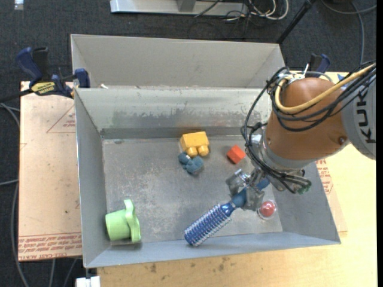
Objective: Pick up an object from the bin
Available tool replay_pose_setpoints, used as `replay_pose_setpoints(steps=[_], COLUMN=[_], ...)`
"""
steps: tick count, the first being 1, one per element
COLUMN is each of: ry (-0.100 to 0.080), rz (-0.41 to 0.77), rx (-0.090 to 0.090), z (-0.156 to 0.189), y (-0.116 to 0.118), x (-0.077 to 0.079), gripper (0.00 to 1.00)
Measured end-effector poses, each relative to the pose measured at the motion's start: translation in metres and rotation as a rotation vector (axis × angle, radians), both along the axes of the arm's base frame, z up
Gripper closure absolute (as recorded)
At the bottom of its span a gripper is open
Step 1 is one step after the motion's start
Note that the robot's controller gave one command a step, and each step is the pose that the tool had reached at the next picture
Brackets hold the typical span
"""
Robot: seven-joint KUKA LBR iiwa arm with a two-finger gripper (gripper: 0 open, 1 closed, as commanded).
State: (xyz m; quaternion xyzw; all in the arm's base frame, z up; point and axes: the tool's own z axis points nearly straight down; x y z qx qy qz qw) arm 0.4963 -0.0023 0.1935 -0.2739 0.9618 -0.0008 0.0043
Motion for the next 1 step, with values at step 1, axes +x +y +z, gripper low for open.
replay_pose_setpoints(steps=[1], ry=[0.000], rz=[-0.009], rx=[0.000], z=[0.0552], y=[0.0080], x=[0.0126], gripper=[1.00])
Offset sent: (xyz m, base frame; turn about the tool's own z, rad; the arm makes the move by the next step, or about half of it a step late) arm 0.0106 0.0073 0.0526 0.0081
